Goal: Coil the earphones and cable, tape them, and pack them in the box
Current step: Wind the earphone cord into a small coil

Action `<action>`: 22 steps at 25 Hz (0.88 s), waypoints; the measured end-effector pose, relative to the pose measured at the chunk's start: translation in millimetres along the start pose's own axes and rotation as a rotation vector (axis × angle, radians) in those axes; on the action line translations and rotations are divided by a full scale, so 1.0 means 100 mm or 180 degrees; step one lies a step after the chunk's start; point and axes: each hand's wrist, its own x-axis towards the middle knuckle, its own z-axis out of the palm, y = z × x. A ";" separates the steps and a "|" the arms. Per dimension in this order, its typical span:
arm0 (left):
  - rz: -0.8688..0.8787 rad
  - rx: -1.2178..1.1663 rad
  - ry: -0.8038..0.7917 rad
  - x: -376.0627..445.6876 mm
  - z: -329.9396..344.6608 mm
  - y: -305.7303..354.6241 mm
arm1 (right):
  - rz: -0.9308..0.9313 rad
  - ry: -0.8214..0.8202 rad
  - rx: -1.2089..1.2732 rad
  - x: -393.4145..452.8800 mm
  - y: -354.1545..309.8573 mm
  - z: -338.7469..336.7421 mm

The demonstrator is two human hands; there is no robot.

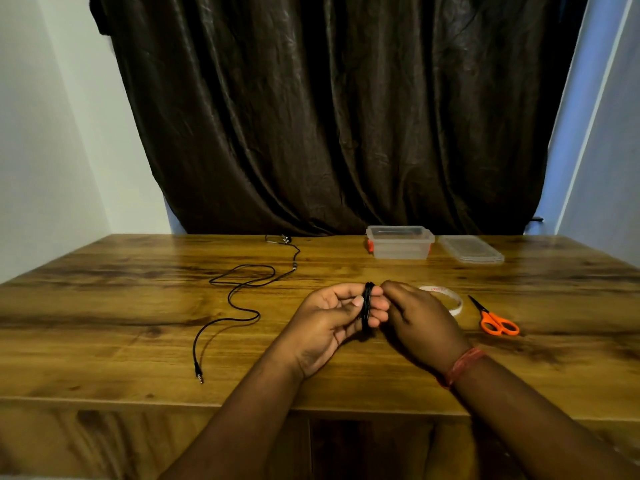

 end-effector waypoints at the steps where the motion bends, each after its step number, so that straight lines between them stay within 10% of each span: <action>1: 0.0062 -0.0126 0.0093 0.00 0.01 0.01 | -0.0122 -0.0177 -0.0123 -0.01 -0.01 0.03; 6: 0.0589 -0.0652 0.0863 0.08 -0.04 0.07 | -0.0868 -0.0814 -0.0603 -0.02 -0.10 0.10; 11: 0.0617 0.0606 0.1298 0.10 -0.05 -0.06 | -0.0876 -0.0471 -0.0300 -0.05 -0.16 0.00; 15: 0.0214 0.1574 0.0904 0.13 -0.07 -0.18 | -0.0640 0.0170 -0.0255 -0.03 -0.16 -0.07; 22: -0.0107 0.1062 0.0130 0.06 -0.01 -0.12 | 0.0034 0.0789 -0.0094 0.01 -0.05 -0.07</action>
